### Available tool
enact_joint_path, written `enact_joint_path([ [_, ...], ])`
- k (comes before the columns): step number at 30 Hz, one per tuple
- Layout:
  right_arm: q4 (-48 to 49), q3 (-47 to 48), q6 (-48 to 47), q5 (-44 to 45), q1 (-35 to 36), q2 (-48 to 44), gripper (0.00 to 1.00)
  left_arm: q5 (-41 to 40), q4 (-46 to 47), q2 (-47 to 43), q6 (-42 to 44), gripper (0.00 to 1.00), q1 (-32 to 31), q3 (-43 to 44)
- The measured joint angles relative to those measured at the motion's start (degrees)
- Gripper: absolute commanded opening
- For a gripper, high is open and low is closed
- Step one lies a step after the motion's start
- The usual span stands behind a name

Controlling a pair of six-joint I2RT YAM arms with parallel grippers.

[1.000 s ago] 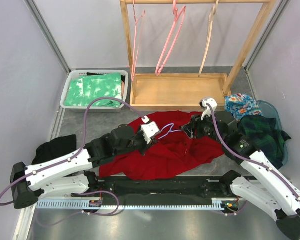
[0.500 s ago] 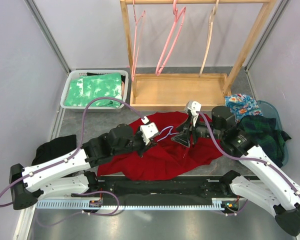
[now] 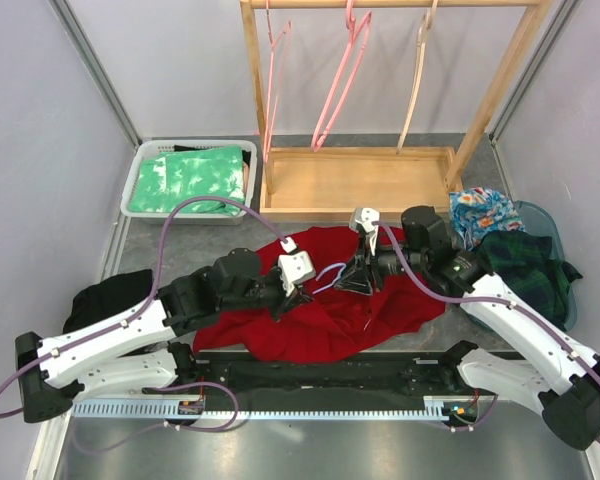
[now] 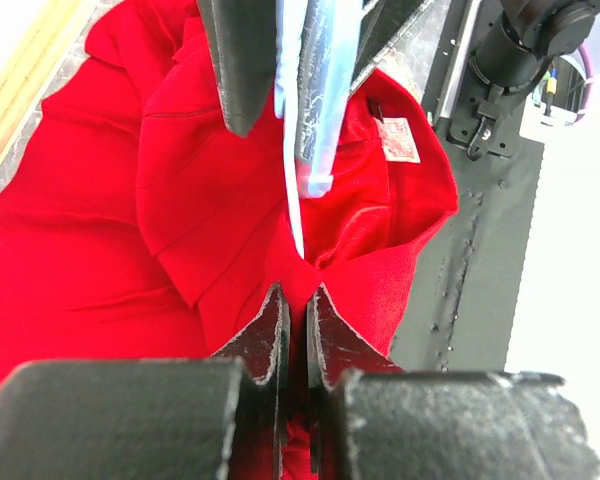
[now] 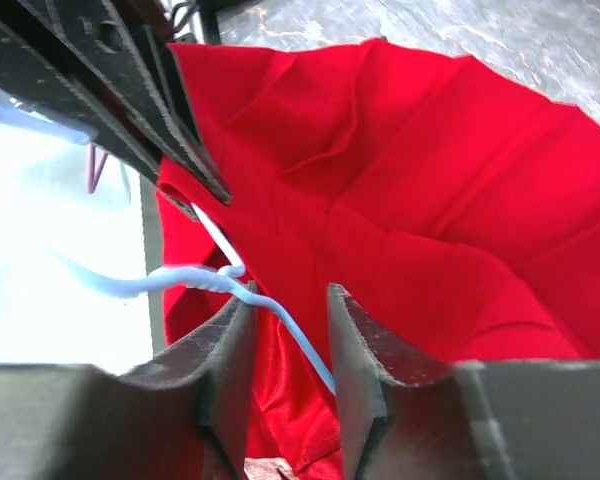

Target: Place the skirt on the hanger

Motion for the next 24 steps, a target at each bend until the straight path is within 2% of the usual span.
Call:
enact_joint_path([
  [2, 0.59, 0.00, 0.00, -0.44, 0.48, -0.11, 0.06, -0.13, -0.31, -0.33, -0.09, 0.02, 0.02, 0.00],
  [3, 0.81, 0.00, -0.22, -0.70, 0.61, -0.24, 0.00, -0.42, -0.35, -0.50, -0.37, 0.06, 0.13, 0.00],
  [5, 0.79, 0.00, 0.37, -1.20, 0.96, -1.07, 0.00, -2.08, -0.48, -1.07, -0.94, 0.21, 0.37, 0.02],
  [6, 0.96, 0.00, 0.96, -1.20, 1.05, -1.68, 0.00, -2.89, -0.39, -1.38, -1.44, 0.42, 0.39, 0.04],
  [7, 1.22, 0.00, 1.62, -1.09, 1.09, -2.38, 0.00, -3.80, -0.33, -1.60, -1.99, 0.54, 0.33, 0.24],
  [9, 1.66, 0.00, 2.75, -0.33, 1.14, -3.85, 0.00, -6.47, -0.28, -1.99, -3.63, 0.68, 0.11, 0.59],
  [12, 2.36, 0.00, 4.37, 3.32, 1.03, -6.62, 0.00, -9.99, -0.59, -2.01, -5.44, 0.74, 0.09, 1.40],
  [16, 2.47, 0.17, 5.79, 8.92, 1.01, -9.55, 0.00, -15.72, -0.87, -1.64, -7.39, 0.76, 0.07, 3.08],
  [24, 0.98, 3.82, 7.96, 19.02, 0.98, -9.84, 0.00, -29.64, -3.56, -3.19, -9.97, 0.83, 0.09, 4.66],
])
